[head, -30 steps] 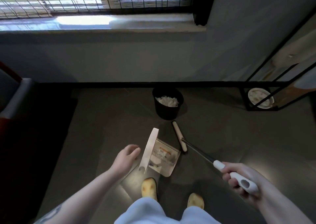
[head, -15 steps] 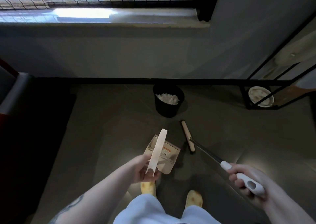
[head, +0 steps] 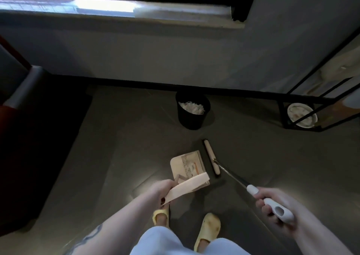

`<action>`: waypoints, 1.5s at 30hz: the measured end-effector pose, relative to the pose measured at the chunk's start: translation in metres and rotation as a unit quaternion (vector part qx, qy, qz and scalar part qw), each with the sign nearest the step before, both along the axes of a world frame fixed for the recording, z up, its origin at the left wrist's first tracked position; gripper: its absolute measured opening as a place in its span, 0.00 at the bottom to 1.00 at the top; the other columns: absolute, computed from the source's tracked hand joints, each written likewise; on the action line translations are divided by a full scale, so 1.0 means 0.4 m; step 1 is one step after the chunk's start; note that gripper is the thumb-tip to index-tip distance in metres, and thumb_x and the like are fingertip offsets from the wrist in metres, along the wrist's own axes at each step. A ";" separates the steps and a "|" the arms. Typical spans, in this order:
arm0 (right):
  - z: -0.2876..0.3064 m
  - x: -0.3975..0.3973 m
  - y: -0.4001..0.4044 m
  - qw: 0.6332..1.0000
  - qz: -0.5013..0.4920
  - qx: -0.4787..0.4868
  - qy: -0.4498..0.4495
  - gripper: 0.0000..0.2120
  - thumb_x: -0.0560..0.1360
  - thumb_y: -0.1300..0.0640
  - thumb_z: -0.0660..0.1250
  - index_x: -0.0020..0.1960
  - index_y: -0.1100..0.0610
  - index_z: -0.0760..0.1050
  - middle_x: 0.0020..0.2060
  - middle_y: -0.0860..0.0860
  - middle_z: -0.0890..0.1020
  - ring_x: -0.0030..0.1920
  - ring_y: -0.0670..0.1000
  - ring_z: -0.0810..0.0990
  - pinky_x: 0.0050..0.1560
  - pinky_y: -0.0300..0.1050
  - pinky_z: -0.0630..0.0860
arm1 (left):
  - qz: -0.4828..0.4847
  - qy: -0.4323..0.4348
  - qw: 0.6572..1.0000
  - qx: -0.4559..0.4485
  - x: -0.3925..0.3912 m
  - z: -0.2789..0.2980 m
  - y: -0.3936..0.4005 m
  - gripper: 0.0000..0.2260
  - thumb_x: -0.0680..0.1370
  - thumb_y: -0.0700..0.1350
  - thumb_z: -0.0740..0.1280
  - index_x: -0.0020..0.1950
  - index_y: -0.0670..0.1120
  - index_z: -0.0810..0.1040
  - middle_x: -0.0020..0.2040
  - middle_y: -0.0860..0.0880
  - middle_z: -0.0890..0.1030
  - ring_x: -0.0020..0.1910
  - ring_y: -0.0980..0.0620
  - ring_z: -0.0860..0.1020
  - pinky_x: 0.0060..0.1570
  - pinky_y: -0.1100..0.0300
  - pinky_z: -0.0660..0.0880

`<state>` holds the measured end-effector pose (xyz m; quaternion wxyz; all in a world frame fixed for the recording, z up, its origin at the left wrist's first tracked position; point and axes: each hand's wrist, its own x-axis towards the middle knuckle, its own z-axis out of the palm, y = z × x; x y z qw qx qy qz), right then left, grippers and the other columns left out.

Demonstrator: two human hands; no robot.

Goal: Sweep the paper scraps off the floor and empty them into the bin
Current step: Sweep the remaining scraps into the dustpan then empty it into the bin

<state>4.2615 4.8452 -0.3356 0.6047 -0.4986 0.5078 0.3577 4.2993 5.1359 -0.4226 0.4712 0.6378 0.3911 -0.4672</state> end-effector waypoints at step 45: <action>0.098 0.000 -0.253 0.993 0.041 0.026 -0.111 0.09 0.77 0.64 0.61 0.56 0.61 0.70 0.25 0.52 0.70 0.16 0.43 0.67 0.13 0.32 0.59 | 0.127 -0.404 0.903 0.078 -0.317 0.246 -0.080 0.22 0.71 0.28 0.67 0.45 0.56 0.83 0.37 0.47 0.86 0.33 0.55 0.81 0.34 0.69 0.73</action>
